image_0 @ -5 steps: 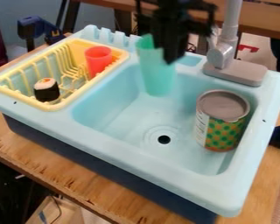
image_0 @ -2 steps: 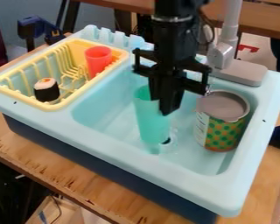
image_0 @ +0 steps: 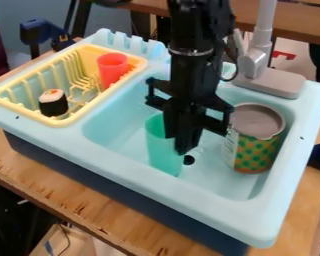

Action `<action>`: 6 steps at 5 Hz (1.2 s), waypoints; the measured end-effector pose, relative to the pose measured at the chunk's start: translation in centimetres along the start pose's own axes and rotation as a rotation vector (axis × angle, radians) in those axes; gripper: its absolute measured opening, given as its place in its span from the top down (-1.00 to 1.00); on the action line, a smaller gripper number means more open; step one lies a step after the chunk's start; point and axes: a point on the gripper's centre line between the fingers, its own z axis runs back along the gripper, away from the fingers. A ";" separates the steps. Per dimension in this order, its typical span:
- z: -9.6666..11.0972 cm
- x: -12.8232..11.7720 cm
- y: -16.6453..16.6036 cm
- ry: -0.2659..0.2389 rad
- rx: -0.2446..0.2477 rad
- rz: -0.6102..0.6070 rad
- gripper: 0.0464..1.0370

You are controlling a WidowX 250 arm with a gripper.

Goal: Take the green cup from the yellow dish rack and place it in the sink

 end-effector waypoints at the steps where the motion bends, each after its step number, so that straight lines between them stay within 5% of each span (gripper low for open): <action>1: -0.1 -0.2 0.2 -0.028 0.009 0.008 0.86; 3: -0.1 -0.8 0.2 -0.013 0.007 0.037 -0.11; 4: 2.3 -0.8 0.1 -0.066 0.004 0.060 -0.70; 5: 5.5 -1.2 1.1 -0.125 0.017 0.115 -0.95; 6: 8.3 -2.2 2.8 -0.152 0.055 0.176 -0.94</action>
